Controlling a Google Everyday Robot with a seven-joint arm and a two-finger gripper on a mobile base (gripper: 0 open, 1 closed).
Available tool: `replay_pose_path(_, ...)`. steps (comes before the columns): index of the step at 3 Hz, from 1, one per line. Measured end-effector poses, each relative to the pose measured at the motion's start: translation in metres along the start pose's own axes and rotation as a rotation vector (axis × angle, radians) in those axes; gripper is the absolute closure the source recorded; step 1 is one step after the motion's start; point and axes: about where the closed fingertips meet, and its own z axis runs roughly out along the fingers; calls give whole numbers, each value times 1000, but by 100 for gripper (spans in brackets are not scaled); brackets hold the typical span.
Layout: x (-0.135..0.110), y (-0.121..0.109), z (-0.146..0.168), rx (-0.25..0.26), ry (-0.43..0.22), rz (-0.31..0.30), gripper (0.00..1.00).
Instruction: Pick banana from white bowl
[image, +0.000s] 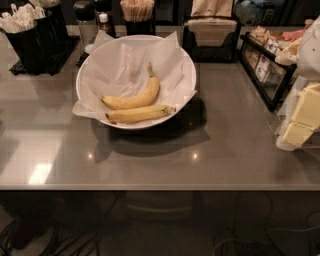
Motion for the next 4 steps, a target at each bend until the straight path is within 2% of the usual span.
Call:
replay_pose_path(1,-2,-2,0,4,-6,-4,0)
replay_pose_path(2,-37,-23,6,-10,-81,-94,0)
replay_pose_path(3,-106,-43,21,-73,-212,-249,0)
replay_pose_path(4,-173,-44,36,-172,-343,-359,0)
